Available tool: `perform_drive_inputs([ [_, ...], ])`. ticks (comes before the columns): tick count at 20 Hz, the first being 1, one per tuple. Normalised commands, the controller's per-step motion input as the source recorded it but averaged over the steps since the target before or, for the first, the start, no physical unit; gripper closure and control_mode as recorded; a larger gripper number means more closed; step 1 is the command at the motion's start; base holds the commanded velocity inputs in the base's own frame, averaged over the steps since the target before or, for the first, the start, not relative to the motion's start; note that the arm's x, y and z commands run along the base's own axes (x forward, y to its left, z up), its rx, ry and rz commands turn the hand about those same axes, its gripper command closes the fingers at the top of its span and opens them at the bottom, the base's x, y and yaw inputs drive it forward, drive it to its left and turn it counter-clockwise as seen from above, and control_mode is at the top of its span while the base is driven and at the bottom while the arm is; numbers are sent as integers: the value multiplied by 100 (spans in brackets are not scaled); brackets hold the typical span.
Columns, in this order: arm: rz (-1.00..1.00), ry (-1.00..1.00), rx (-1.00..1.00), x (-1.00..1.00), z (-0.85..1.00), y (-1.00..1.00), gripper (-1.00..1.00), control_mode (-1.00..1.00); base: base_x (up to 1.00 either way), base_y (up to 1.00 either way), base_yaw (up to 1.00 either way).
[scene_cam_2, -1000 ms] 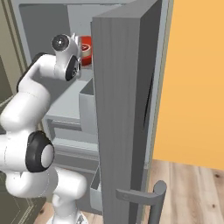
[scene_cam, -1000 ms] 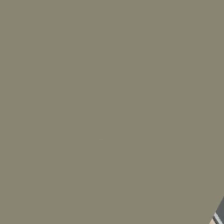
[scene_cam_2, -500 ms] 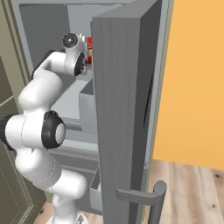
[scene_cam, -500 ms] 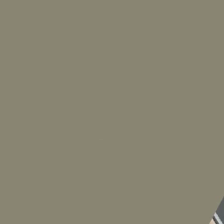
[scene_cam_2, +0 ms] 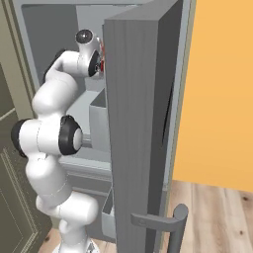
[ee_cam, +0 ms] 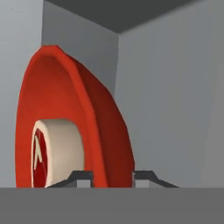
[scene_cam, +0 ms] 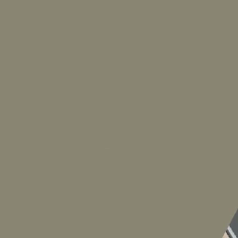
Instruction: Move the mug from next to the sink to the open cabinet. Then, move the bowl with the steak to the fridge to clear the area for faucet cleaning.
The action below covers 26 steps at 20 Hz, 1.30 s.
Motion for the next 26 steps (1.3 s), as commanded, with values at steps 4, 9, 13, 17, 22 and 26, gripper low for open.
perform_drive_inputs([
  [4, 0, 0, 0, 5, -1, 3, -100, -100, 0, 0, 0],
  [9, 0, -12, 0, -51, 18, 0, -100, -100, 0, 0, 0],
  [13, 0, -19, 0, -100, 31, -1, -100, -100, 0, 0, 0],
  [17, 0, -9, 1, -100, 0, -19, -100, -100, 0, 0, 0],
  [22, 1, -3, -1, -100, -39, -21, -100, -100, 0, 0, 0],
  [26, 4, 10, -4, -100, -93, -12, -100, -100, 0, 0, 0],
])
